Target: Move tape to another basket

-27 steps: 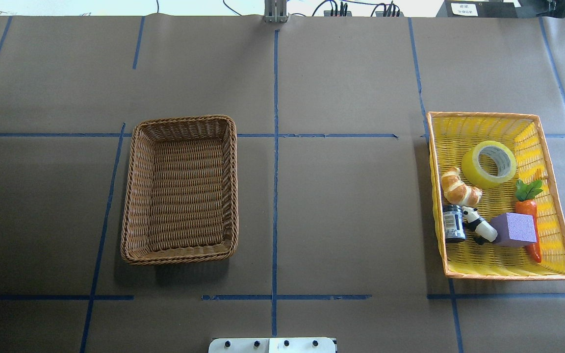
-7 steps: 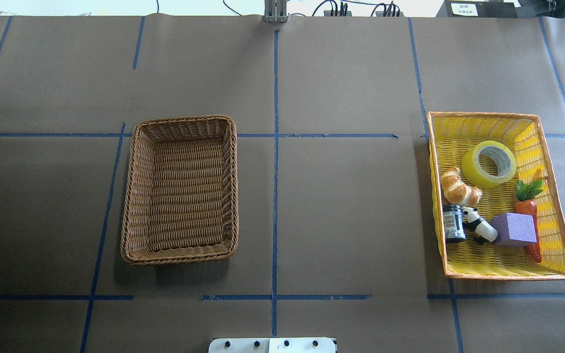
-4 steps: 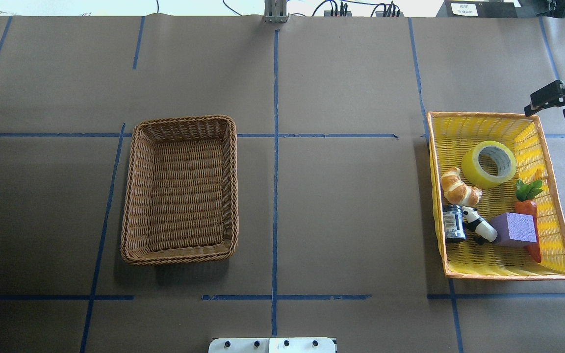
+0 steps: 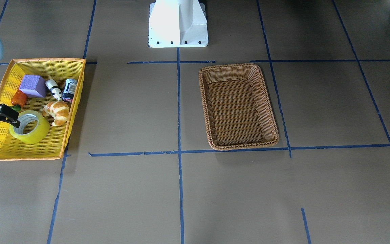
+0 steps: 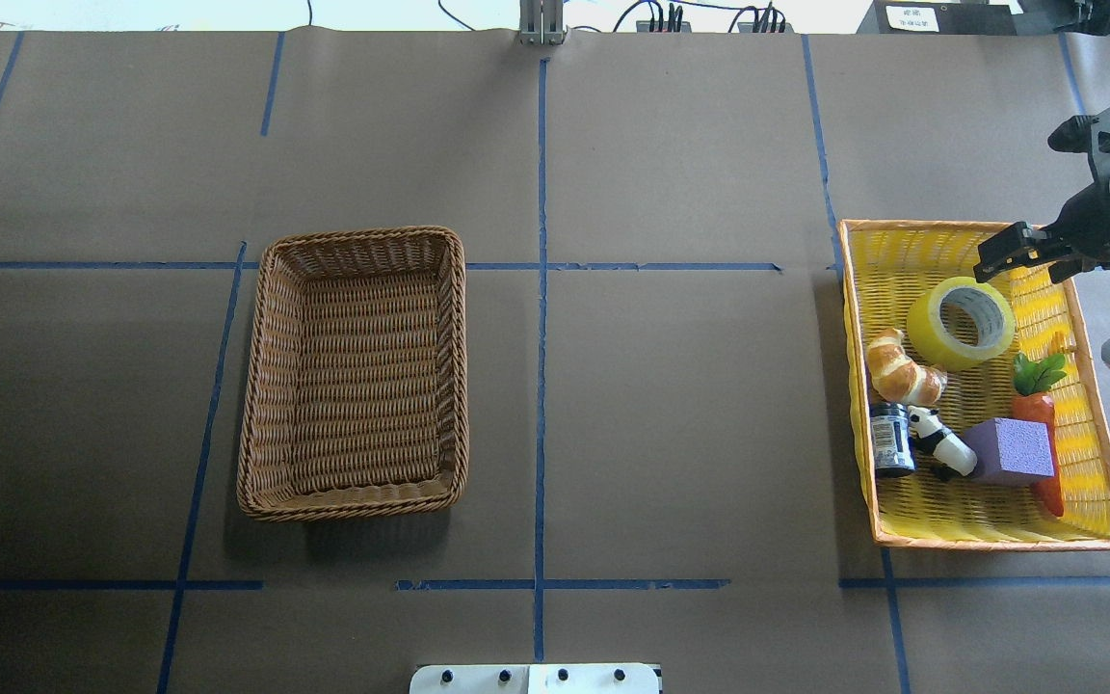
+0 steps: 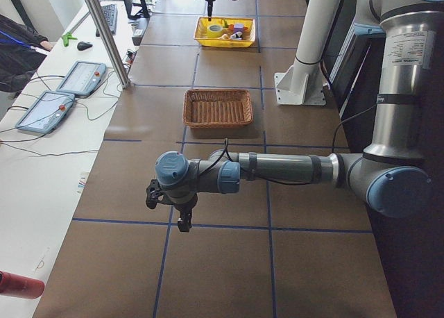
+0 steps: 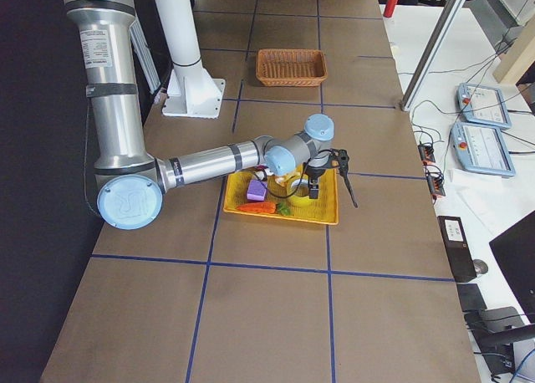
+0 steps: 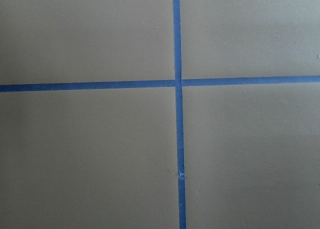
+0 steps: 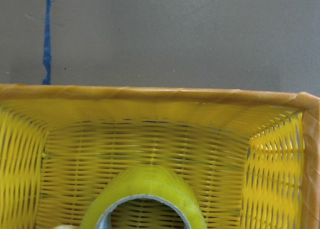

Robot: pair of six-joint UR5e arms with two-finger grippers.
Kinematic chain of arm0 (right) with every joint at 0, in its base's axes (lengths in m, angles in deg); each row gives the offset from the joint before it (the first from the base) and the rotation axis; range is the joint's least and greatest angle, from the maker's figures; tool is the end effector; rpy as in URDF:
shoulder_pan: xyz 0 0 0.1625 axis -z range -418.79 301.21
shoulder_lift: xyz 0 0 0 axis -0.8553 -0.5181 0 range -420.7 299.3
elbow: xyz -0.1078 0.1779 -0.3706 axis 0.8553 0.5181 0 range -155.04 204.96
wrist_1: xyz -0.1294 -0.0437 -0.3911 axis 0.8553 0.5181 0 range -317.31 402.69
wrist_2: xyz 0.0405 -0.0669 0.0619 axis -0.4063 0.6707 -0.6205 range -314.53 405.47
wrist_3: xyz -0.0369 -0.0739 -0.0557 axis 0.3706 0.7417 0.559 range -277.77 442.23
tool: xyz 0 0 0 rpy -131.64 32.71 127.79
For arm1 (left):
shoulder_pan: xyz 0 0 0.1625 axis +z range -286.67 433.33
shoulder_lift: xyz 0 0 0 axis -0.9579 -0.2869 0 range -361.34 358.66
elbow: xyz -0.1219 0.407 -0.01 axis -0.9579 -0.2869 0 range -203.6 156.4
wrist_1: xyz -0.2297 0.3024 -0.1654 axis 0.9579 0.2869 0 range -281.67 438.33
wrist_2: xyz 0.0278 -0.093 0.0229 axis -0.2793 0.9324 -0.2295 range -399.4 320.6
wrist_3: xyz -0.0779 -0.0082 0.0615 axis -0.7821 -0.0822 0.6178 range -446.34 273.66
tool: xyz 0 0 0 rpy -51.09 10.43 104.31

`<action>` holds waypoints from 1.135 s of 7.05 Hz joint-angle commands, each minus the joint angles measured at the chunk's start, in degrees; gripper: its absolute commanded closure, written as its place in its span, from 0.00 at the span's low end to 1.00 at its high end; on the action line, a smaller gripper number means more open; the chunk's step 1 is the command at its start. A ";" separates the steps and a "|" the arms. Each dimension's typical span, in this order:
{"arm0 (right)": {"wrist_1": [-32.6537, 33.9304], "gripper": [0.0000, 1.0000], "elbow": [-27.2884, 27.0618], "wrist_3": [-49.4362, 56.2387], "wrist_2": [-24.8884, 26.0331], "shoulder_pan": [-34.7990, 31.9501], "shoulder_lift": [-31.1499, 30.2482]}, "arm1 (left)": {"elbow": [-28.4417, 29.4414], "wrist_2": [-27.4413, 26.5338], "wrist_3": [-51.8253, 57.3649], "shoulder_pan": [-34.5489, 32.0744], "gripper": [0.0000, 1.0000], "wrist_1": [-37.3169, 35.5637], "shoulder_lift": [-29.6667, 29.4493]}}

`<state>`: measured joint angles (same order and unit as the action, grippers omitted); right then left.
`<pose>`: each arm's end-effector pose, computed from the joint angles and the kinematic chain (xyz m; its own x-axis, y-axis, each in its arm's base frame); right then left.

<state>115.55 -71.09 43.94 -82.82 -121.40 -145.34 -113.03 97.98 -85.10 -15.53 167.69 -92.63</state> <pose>-0.1891 -0.5205 0.5290 0.6904 -0.0068 0.7234 -0.0300 0.9988 0.0380 -0.0501 -0.5026 0.6498 0.6764 0.0362 -0.7357 -0.0347 0.9992 0.0173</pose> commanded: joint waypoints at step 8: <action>-0.09 0.02 5.08 -0.47 2.26 5.39 -0.70 | -0.39 0.09 0.42 -0.09 0.00 0.20 0.32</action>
<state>115.47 -66.42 43.58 -80.60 -116.27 -146.02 -113.39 98.02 -84.82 -15.61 167.82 -92.33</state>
